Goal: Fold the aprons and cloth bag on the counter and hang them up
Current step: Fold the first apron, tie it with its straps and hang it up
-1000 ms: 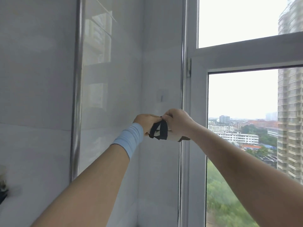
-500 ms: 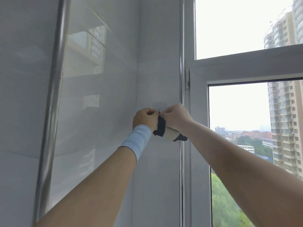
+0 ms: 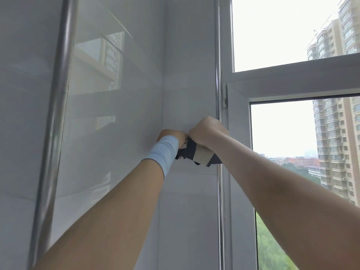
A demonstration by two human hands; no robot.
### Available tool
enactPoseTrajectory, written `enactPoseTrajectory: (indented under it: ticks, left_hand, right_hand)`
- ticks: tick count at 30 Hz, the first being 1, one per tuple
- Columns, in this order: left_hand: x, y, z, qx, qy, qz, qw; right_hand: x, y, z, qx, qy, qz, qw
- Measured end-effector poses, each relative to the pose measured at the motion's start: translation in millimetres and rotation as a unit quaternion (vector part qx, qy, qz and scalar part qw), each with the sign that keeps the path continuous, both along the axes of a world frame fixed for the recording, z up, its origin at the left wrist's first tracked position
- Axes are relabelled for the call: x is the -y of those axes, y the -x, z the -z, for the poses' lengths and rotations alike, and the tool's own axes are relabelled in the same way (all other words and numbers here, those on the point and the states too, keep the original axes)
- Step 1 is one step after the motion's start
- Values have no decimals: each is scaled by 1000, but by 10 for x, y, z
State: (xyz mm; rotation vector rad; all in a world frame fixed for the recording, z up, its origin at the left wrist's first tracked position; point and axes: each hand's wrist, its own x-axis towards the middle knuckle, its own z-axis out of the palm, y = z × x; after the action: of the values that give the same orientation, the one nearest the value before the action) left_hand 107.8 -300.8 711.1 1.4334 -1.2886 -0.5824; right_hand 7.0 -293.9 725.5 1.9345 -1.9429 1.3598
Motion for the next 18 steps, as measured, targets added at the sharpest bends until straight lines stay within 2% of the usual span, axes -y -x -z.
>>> enactPoseTrajectory:
  ticks: [2, 4, 9, 16, 18]
  left_hand:
    - [5, -25, -1, 19, -30, 17, 999]
    - [-4, -54, 5, -4, -50, 59, 997]
    - [42, -93, -91, -25, 28, 72, 997]
    - [124, -37, 3, -25, -52, 66, 996]
    - [171, -70, 32, -28, 17, 71, 997]
  right_hand:
    - [-2, 6, -24, 7, -17, 1, 1000]
    - [-6, 5, -55, 27, -24, -20, 999]
    - [-5, 44, -97, 19, 9, -60, 998]
    - [128, 88, 3, -25, 3, -25, 999]
    - [179, 103, 31, -20, 21, -26, 999]
